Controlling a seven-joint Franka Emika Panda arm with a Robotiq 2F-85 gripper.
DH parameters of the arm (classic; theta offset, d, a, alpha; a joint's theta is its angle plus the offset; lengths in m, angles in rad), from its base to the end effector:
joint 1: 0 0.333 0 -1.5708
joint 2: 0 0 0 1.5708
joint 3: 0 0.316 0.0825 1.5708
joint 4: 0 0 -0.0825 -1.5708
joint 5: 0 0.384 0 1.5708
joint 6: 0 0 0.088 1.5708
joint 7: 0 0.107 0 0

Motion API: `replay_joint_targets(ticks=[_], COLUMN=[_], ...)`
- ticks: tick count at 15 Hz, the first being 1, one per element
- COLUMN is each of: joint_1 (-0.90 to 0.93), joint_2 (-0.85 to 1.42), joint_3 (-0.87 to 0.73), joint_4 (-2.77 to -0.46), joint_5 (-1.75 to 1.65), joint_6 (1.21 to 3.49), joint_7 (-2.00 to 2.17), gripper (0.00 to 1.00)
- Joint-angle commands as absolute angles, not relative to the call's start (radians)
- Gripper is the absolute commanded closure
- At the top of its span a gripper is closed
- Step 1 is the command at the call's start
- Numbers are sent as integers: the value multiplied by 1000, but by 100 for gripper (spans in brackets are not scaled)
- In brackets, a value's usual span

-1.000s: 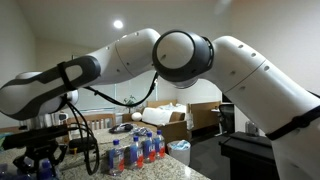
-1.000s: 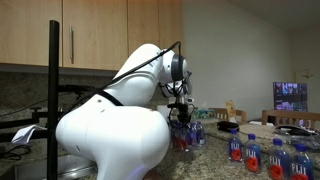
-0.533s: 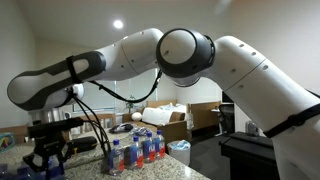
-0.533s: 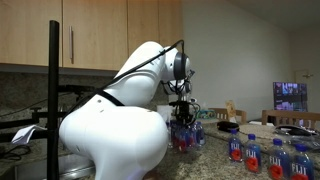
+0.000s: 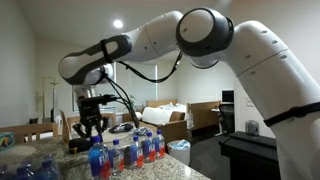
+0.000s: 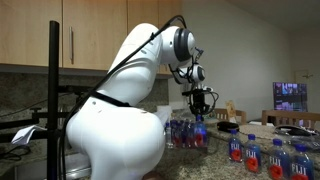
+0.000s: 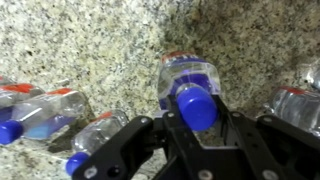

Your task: Arrange some of the bottle on the counter

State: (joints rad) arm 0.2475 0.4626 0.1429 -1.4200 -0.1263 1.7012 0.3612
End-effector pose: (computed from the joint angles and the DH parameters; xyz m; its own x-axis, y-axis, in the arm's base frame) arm 0.6323 0.2304 0.4211 0.9887 0.0386 -0.1446 0.0556 -0.9918 0.1153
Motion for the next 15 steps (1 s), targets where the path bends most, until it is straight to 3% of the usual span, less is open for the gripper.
replay_joint_targets(ticks=[1, 15], joint_1=[155, -224], joint_2=[311, 252], joint_3=[98, -149], joint_4=[-1572, -1589], joint_5=[-54, -77], joint_6=[1706, 1653], joint_7=[237, -384], gripper=[84, 85])
